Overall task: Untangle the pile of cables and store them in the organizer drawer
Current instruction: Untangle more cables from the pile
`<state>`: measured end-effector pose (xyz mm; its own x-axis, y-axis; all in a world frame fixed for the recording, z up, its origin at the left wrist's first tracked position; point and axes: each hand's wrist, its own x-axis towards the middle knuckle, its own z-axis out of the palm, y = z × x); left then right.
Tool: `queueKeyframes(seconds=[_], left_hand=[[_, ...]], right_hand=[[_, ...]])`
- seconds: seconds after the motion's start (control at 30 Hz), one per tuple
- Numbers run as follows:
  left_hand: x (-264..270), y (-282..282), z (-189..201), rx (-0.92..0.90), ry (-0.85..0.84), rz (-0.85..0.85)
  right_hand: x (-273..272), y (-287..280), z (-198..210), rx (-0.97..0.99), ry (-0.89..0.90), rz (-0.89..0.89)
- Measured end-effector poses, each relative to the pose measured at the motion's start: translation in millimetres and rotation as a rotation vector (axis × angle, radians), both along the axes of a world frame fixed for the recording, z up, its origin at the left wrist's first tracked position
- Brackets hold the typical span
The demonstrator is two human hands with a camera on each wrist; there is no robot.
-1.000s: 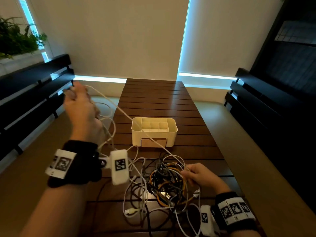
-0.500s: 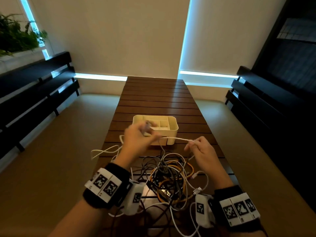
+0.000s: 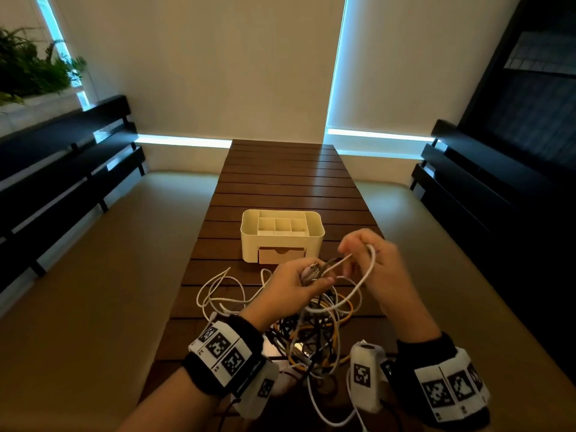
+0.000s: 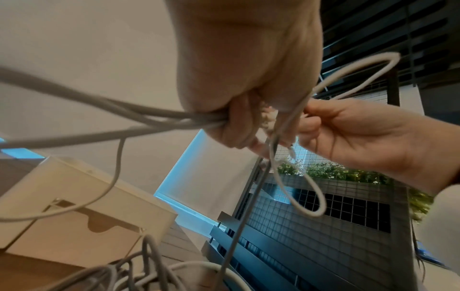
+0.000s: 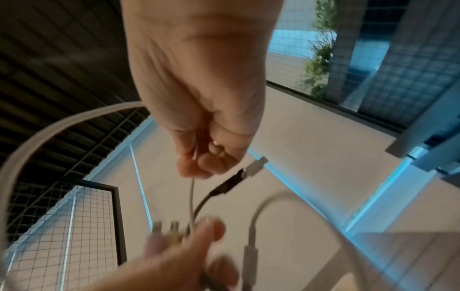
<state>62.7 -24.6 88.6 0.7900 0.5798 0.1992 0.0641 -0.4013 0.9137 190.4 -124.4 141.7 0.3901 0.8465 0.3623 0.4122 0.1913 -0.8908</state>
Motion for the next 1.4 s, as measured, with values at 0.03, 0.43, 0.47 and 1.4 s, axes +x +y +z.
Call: queueKeyframes(seconds=[0.03, 0.43, 0.47, 1.4], left_hand=[[-0.7, 0.7, -2.5, 0.007, 0.021, -0.02], [-0.8, 15.1, -33.2, -0.028, 0.197, 0.096], [-2.1, 15.4, -32.3, -0.049, 0.194, 0.068], [-63.1, 2.2, 50.2, -0.117, -0.402, 0.087]], right_hand=[[1.5, -0.5, 3.3, 0.072, 0.045, -0.058], [-10.4, -6.5, 29.6, 0.731, 0.188, -0.215], [-11.6, -5.6, 28.0, 0.737, 0.202, -0.194], [-68.7, 8.5, 57.7, 0.763, -0.173, 0.129]])
